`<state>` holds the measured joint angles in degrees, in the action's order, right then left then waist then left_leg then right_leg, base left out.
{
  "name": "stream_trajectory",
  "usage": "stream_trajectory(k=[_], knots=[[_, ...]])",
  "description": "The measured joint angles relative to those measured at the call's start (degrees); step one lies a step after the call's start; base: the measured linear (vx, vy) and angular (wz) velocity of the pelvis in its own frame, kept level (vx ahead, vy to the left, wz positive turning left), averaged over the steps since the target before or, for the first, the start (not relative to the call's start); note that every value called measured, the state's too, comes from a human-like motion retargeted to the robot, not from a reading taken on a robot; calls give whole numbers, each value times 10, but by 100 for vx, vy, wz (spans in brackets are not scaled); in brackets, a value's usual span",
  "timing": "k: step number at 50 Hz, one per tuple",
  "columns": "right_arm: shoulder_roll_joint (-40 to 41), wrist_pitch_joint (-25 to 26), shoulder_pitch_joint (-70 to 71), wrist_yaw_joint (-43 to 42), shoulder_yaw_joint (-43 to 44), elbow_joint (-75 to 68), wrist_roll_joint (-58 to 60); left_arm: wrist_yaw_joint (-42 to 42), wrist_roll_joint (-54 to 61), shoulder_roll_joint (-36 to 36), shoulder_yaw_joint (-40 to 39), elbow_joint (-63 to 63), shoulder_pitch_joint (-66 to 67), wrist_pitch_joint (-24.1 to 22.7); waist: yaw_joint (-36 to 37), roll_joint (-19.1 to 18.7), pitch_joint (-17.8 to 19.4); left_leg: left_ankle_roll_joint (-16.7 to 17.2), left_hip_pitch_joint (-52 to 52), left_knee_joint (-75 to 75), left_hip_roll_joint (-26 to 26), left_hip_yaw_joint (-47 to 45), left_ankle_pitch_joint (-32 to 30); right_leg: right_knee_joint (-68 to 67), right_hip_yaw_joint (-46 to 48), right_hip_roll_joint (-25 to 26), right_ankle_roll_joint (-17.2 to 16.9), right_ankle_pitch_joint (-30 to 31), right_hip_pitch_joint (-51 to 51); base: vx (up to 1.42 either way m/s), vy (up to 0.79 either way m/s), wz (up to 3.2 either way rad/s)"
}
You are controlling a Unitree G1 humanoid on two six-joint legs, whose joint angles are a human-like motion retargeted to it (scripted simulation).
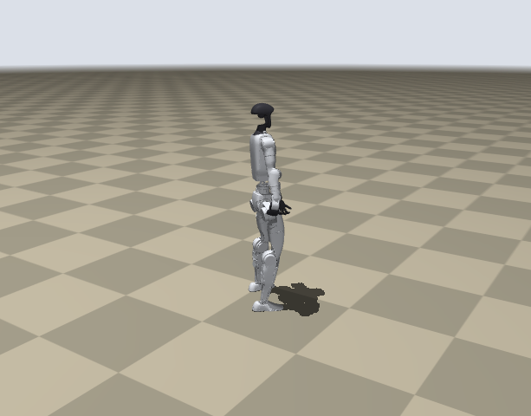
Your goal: Dance
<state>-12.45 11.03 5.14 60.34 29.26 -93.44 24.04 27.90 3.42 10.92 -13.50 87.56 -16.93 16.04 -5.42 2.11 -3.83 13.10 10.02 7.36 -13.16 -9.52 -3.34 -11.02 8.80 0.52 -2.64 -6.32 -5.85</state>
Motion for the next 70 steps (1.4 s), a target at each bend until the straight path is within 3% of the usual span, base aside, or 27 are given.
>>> stream_trajectory(k=[3, 5, 8, 12, 17, 22, 25, 30, 32, 35, 40, 42, 44, 47, 50, 52, 55, 57, 59, 63, 67, 70], knots=[[-74, 13, -41, 12, 19, 19, 99, 100, -14, 26, 44, 2, -10, -14, 3, 16, 0, -75, 2, 3, 0, -24, -12, 5, 0, -14, -7, 0, 7, 2, -6, 13], [-135, 19, -61, 23, 26, 28, 167, 160, -29, 29, 87, -1, -19, -25, -2, 21, -2, -100, 0, -6, -6, -46, -40, 8, 0, -19, -10, -1, 11, 3, 0, 3], [-243, 22, -80, 68, 45, 41, 265, 267, -94, 19, 143, -11, -29, -52, -15, 9, -9, -48, 11, -12, -17, -15, -83, 10, 2, -8, -9, -2, 11, 10, 1, -2], [-378, 25, -87, 104, 79, 71, 326, 352, -165, -24, 201, -28, -33, -95, -27, 6, -19, -39, 24, 6, -7, 36, -68, 16, -8, -11, -12, 3, 12, 10, 0, -19], [-527, 16, -102, 110, 125, 169, 330, 291, -215, -99, 193, -23, -16, -50, -18, 2, -26, -27, 12, 32, 3, 78, -18, 26, -26, -19, -16, 14, 20, 20, 3, -52], [-631, 12, -115, 15, 146, 296, 253, 95, -232, -166, 124, -6, 19, 5, -21, -3, -35, -38, 13, 76, 34, 106, 40, 31, -48, -41, -22, 27, 20, 26, 7, -59], [-649, 14, -124, -106, 178, 366, 188, 9, -203, -187, 89, 5, 33, 14, -21, -9, -38, -46, 15, 105, 50, 102, 80, 35, -54, -57, -32, 35, 20, 25, 13, -41], [-595, -43, -113, -410, 222, 481, 55, 42, -186, -193, -8, 3, 60, -12, -7, -21, -28, -58, 21, 165, 84, 109, 133, 40, -69, -84, -49, 52, 25, 29, 19, -52], [-548, -111, -75, -566, 201, 508, 11, 83, -189, -200, -44, 3, 73, -11, -3, -27, -26, -71, 26, 187, 100, 103, 149, 41, -77, -95, -57, 58, 22, 27, 22, -66], [-460, -255, -10, -808, 158, 520, -9, 131, -213, -220, -98, 4, 97, 7, 1, -34, -21, -89, 31, 219, 126, 96, 170, 40, -99, -109, -68, 70, 13, 21, 22, -77], [-245, -492, 85, -1203, 133, 438, 48, 192, -322, -283, -179, -8, 165, 27, 4, -41, -13, -131, 21, 238, 155, 46, 197, 34, -155, -125, -82, 93, -4, 24, 25, -84], [-154, -535, 104, -1300, 149, 378, 47, 205, -383, -321, -198, -14, 195, 37, 7, -45, -10, -150, 12, 235, 163, 20, 207, 32, -176, -130, -83, 103, -13, 16, 28, -84], [-79, -538, 116, -1322, 169, 304, 0, 220, -447, -365, -207, -17, 222, 33, 14, -49, -7, -160, 3, 227, 173, -2, 212, 31, -197, -133, -83, 116, -21, 9, 27, -81], [-2, -542, 116, -1270, 188, 166, -82, 244, -560, -441, -226, -22, 252, 13, 34, -53, 1, -171, -8, 216, 186, -32, 217, 31, -208, -143, -84, 136, -34, 4, 31, -79], [22, -532, 82, -1150, 138, 12, -141, 255, -662, -527, -248, -22, 262, 1, 63, -53, 14, -183, -31, 190, 202, -59, 214, 32, -175, -165, -84, 156, -41, 2, 27, -73], [39, -476, 65, -1053, 46, -40, -218, 262, -706, -584, -257, -19, 252, 2, 89, -57, 21, -183, -42, 169, 210, -72, 210, 27, -137, -179, -88, 170, -48, -2, 27, -71], [76, -355, 39, -938, -98, -40, -274, 269, -749, -670, -260, -16, 221, 3, 141, -66, 22, -189, -55, 137, 215, -96, 205, 22, -22, -203, -42, 183, -58, -6, 27, -76], [109, -286, 50, -864, -180, -40, -248, 269, -767, -724, -248, -10, 181, 3, 169, -72, 25, -192, -61, 120, 223, -104, 200, 10, 11, -211, -56, 192, -60, -10, 27, -47], [132, -213, 71, -758, -239, -40, -204, 274, -782, -776, -225, -4, 128, 3, 200, -83, 23, -190, -68, 99, 223, -111, 194, -12, 96, -224, -38, 187, -65, -11, 24, -48], [153, -49, 133, -441, -337, -13, -102, 289, -803, -846, -184, -14, 2, 5, 255, -98, 21, -195, -76, 66, 227, -129, 185, -27, 200, -233, 6, 230, -81, -14, 21, -48], [152, 1, 177, -195, -405, 61, 4, 295, -790, -856, -135, -59, -132, 7, 293, -113, 10, -195, -72, 66, 232, -130, 186, -73, 197, -255, 5, 275, -116, -4, 22, -3], [151, -6, 208, -154, -446, 154, 30, 306, -752, -860, -99, -122, -210, 13, 306, -116, 7, -199, -55, 83, 239, -123, 192, -102, 192, -282, -2, 316, -141, -11, 12, 32]])
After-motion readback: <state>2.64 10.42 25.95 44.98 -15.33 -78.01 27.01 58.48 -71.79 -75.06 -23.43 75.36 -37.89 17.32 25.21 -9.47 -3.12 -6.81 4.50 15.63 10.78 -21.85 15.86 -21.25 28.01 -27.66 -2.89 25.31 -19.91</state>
